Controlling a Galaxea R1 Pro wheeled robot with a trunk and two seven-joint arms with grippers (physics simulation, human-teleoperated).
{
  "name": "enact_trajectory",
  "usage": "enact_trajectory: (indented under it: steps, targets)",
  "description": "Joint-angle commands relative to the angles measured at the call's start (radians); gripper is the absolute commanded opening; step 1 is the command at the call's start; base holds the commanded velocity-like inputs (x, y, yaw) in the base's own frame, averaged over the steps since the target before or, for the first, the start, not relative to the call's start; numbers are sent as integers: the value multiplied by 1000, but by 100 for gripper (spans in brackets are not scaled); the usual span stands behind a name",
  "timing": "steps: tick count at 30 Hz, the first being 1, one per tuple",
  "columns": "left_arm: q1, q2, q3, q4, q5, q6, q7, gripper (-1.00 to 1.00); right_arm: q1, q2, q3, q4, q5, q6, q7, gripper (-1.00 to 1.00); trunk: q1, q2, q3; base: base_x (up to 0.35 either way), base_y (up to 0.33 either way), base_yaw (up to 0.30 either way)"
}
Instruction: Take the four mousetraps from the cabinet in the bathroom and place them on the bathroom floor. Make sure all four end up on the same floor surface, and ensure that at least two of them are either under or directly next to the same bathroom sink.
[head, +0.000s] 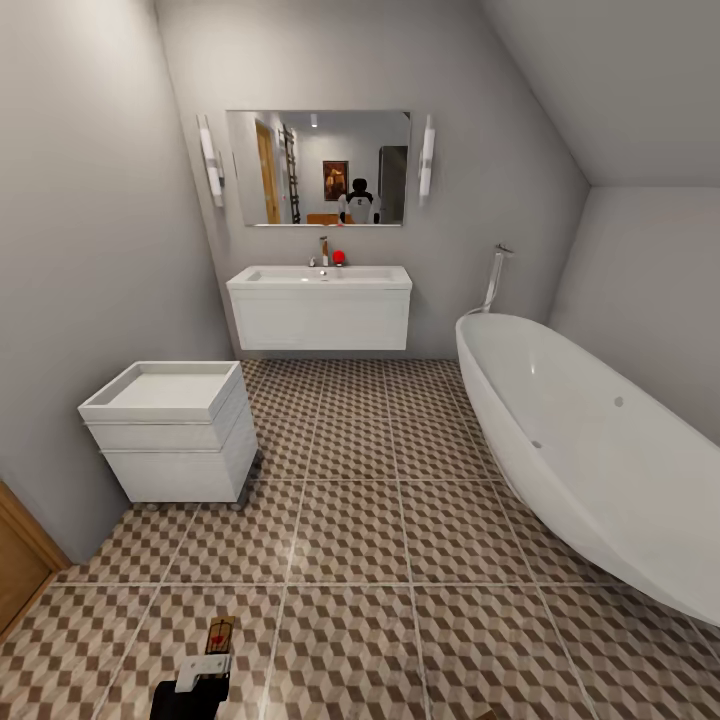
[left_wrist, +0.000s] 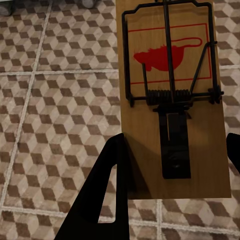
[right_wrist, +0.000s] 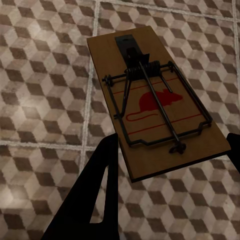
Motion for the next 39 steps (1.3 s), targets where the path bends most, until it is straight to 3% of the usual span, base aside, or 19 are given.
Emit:
enact_trajectory:
  steps: [1, 39]
  targets:
    - [-1, -1, -5, 2, -6, -3, 8, -100, -1, 0, 8, 1, 3, -1, -9, -100, 0, 0, -1, 0, 0, 0]
    - [-1, -1, -5, 2, -6, -3, 8, -100, -1, 0, 8, 1, 3, -1, -9, -100, 0, 0, -1, 0, 0, 0]
